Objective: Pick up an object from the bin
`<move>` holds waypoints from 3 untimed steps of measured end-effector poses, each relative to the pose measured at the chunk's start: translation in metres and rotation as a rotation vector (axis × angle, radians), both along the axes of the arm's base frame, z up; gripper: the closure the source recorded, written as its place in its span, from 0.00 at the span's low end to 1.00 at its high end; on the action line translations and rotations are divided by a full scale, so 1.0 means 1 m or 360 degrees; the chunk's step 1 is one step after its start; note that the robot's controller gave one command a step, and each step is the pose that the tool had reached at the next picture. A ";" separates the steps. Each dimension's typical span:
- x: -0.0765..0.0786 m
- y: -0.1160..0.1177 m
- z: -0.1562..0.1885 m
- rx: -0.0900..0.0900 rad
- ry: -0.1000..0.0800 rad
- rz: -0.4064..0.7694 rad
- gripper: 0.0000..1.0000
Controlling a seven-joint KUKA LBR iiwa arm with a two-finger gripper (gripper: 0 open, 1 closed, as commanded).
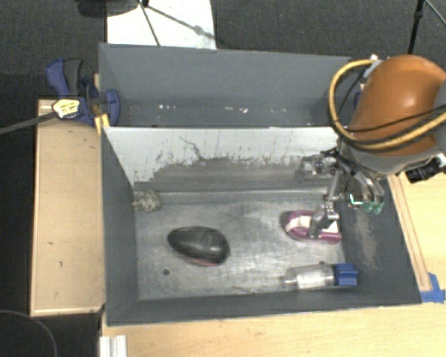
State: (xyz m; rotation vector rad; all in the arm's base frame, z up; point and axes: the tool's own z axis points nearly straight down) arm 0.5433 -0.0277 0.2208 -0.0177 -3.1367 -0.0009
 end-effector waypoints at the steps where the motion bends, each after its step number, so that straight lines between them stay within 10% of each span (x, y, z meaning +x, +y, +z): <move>1: 0.029 -0.066 -0.153 -0.0001 -0.0009 0.0262 0.00; 2: 0.029 -0.065 -0.149 -0.0002 -0.0010 0.0266 1.00; 3: 0.026 -0.062 -0.010 -0.0004 -0.0023 0.0251 1.00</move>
Offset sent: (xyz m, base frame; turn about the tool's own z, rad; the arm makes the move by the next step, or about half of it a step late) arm 0.0282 -0.0645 -0.1508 -0.1666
